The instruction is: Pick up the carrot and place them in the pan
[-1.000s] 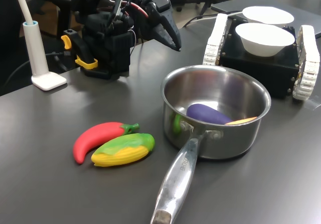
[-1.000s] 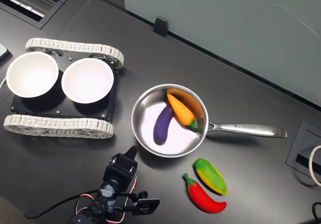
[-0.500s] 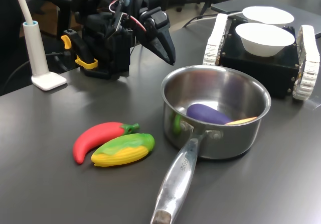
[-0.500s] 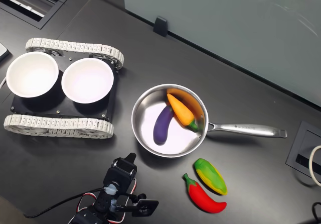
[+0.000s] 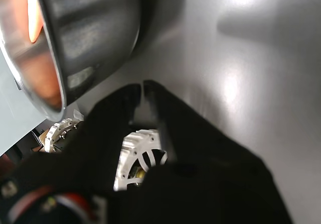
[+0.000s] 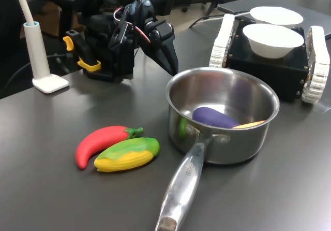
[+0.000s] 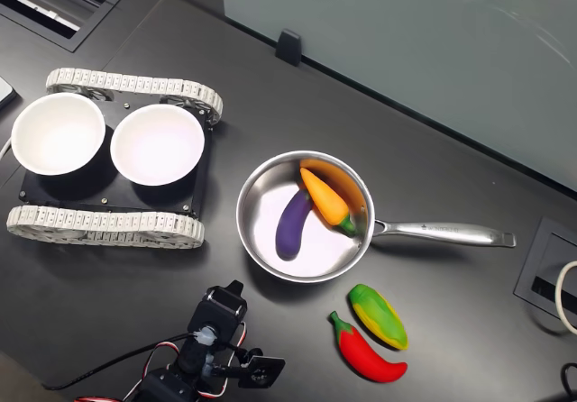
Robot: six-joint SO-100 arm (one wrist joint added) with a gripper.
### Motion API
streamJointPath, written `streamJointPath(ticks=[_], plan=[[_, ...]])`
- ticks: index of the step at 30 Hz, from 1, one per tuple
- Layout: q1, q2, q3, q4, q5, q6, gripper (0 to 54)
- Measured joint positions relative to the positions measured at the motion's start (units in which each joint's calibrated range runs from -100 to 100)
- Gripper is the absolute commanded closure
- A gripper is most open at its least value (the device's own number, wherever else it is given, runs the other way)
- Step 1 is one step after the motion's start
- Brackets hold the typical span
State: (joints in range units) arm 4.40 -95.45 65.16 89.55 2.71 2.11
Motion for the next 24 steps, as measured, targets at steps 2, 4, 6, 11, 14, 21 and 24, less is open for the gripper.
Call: streamJointPath(ticks=[2, 4, 6, 11, 14, 21, 24], plan=[[-1.1, 0.0, 0.54, 0.0, 0.0, 0.0, 53.4], [-2.09, 0.0, 1.18, 0.0, 0.0, 0.0, 53.4], [-2.42, 0.0, 1.63, 0.0, 0.0, 0.0, 53.4], [-2.42, 0.0, 3.26, 0.0, 0.0, 0.0, 53.4], [-3.19, 0.0, 3.98, 0.0, 0.0, 0.0, 53.4], [-3.52, 0.0, 4.8, 0.0, 0.0, 0.0, 53.4], [-3.52, 0.0, 4.8, 0.0, 0.0, 0.0, 53.4]])
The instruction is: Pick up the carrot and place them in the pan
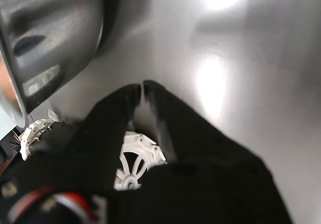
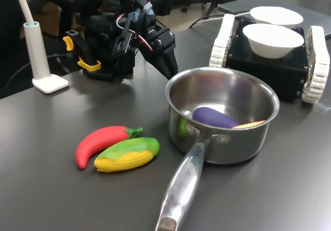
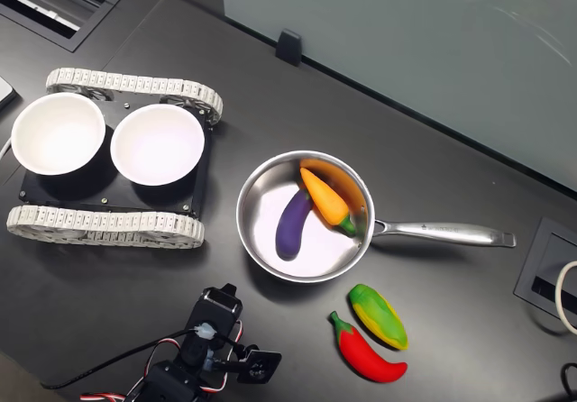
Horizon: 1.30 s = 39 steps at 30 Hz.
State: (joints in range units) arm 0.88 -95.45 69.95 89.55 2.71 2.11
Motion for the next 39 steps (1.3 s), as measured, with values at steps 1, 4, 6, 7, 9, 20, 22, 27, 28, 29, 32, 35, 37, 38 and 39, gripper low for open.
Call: streamJointPath(ticks=[1, 4, 6, 7, 9, 20, 22, 27, 28, 29, 32, 35, 37, 38, 39], plan=[[0.0, 0.0, 0.27, 0.0, 0.0, 0.0, 53.4], [0.0, 0.25, 2.08, -0.25, 0.0, 0.0, 53.4], [0.0, 0.25, 3.17, -0.68, 0.0, 0.0, 53.4], [0.0, 0.34, 3.35, -0.85, 0.0, 0.0, 53.4], [0.0, 0.34, 3.53, -0.85, 0.0, 0.0, 53.4], [-0.44, 0.34, 3.53, -0.93, 0.0, 0.0, 53.4], [-0.44, 0.34, 3.53, -0.93, 0.0, 0.0, 53.4], [-0.44, 0.34, 3.53, -0.93, 0.0, 0.0, 53.4], [-0.44, 0.34, 3.53, -0.93, 0.0, 0.0, 53.4], [-0.44, 0.34, 3.53, -0.93, 0.0, 0.0, 53.4], [-0.44, 0.34, 3.53, -0.93, 0.0, 0.0, 53.4], [-0.44, 0.34, 3.53, -0.93, 0.0, 0.0, 53.4], [-0.44, 0.34, 3.53, -0.93, 0.0, 0.0, 53.4], [-0.44, 0.34, 3.53, -0.93, 0.0, 0.0, 53.4], [-0.44, 0.34, 3.53, -0.93, 0.0, 0.0, 53.4]])
